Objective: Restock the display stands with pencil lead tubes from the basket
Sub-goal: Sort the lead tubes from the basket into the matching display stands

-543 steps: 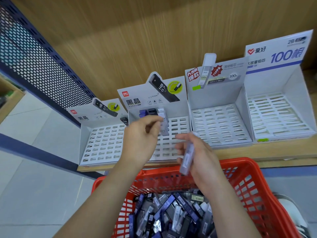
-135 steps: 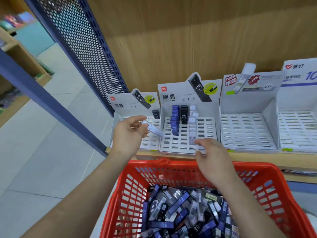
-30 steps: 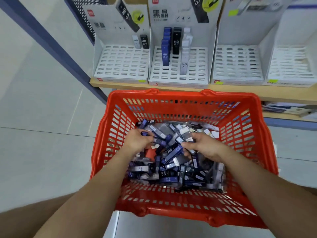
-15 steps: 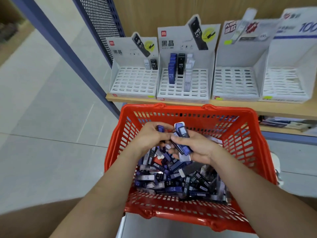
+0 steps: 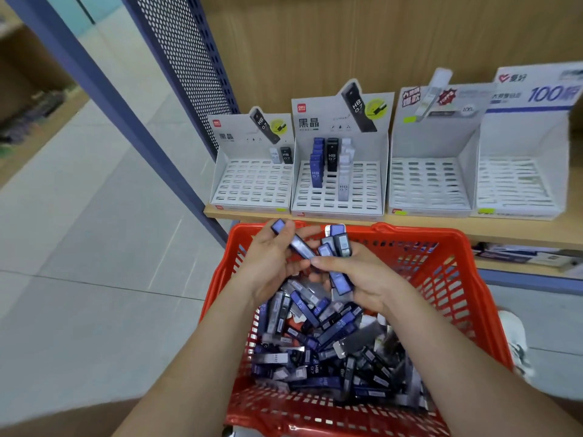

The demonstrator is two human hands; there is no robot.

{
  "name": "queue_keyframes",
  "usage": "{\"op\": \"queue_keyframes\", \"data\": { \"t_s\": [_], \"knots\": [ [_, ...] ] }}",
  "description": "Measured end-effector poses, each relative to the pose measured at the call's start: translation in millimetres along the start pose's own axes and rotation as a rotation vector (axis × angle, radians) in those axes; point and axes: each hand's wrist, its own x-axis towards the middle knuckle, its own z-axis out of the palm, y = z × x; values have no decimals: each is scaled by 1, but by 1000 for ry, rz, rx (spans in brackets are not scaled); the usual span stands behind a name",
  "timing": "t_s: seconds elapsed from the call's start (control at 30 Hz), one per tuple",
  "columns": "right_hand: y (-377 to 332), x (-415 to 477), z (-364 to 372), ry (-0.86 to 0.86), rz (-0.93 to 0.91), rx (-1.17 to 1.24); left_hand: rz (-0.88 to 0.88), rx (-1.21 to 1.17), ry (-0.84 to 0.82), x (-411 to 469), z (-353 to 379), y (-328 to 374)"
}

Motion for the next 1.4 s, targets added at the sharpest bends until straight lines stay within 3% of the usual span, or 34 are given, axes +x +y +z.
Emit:
{"op": "queue_keyframes", "data": {
  "t_s": [0.13,0.23,0.43,0.53,0.67,0.83,1.17,1.4],
  "knots": [
    [-6,4,2,79,-42,78,58,-12,48,5,0,6],
    [-14,7,-2,33,0,207,192,49,55,10,-5,18],
    [-26,16,-9,1,-65,222,369,295,305,31,3,42],
    [-28,27,-17,109,-105,208,384,331,238,47,4,52],
    [-29,37,-34,196,-134,292,462,409,304,78,0,70],
    [-30,46,-47,188,-149,451,515,632,308,113,4,66],
    [-25,56,-54,169,-131,488,605,1009,224,133,7,62],
    [-25,51,-50,153,-149,356,784,1143,214,141,8,56]
  ]
}}
